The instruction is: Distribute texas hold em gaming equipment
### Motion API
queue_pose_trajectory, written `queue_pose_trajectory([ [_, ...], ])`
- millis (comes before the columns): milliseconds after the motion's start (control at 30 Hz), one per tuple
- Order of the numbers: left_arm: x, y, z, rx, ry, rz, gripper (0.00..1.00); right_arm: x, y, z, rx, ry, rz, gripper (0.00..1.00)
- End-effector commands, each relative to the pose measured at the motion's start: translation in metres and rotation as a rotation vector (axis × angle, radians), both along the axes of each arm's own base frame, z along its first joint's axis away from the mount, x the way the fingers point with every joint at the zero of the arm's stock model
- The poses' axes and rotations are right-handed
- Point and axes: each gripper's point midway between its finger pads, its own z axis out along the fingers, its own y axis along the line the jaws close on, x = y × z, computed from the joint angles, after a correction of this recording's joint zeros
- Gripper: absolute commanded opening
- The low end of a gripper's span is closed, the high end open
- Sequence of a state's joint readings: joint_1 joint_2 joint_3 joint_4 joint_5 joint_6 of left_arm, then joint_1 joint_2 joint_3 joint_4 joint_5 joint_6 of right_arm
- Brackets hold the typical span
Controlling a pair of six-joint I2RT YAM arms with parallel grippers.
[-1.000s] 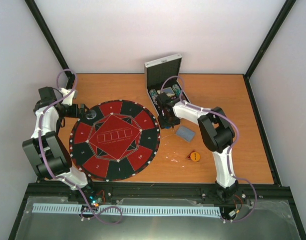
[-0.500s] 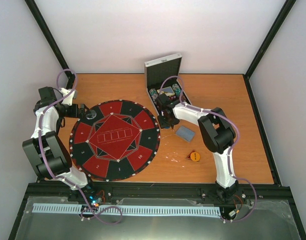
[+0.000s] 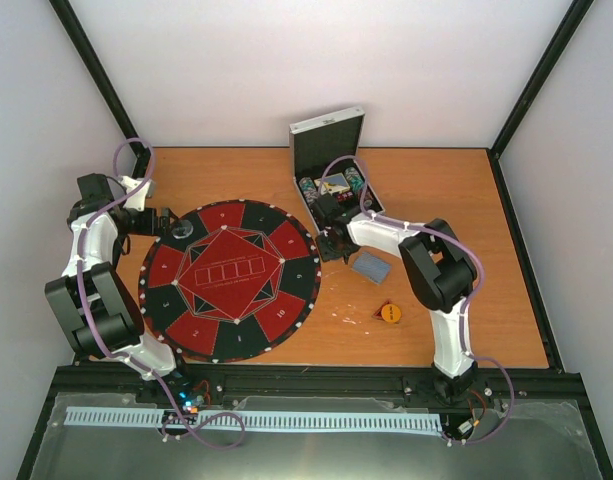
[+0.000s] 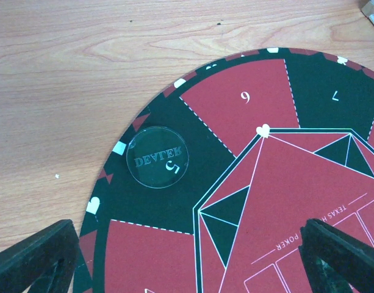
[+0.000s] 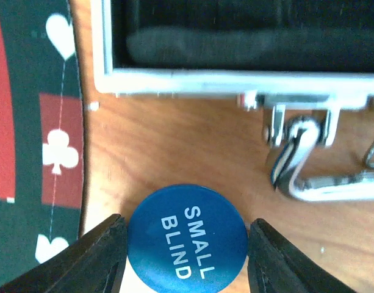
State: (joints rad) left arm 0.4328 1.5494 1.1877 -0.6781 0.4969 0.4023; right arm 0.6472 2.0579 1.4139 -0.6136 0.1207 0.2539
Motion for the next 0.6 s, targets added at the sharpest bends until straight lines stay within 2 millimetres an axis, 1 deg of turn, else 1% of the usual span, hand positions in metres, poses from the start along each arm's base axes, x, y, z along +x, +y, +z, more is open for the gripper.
queue_pose_trajectory([
  [0, 0.007, 0.004, 0.015, 0.018, -0.035, 0.002, 1.00, -0.056, -0.025, -0.029, -0.107, 0.162, 0.025, 0.54],
  [100, 0.007, 0.004, 0.014, 0.017, -0.034, 0.003, 1.00, -0.073, -0.028, -0.026, -0.097, 0.199, 0.043, 0.54],
  [267, 0.008, 0.004, 0.016, 0.012, -0.036, 0.002, 1.00, -0.108, -0.017, -0.017, -0.028, 0.288, 0.117, 0.53],
  [333, 0.008, 0.004, 0.016, 0.014, -0.037, 0.000, 1.00, -0.122, -0.017, -0.017, -0.046, 0.317, 0.142, 0.53],
  [467, 0.007, 0.004, 0.017, 0.020, -0.038, 0.001, 1.00, -0.149, -0.025, -0.022, -0.108, 0.374, 0.181, 0.54],
  [567, 0.007, 0.004, 0.018, 0.017, -0.038, -0.001, 1.00, -0.160, -0.036, -0.029, -0.153, 0.398, 0.177, 0.55],
])
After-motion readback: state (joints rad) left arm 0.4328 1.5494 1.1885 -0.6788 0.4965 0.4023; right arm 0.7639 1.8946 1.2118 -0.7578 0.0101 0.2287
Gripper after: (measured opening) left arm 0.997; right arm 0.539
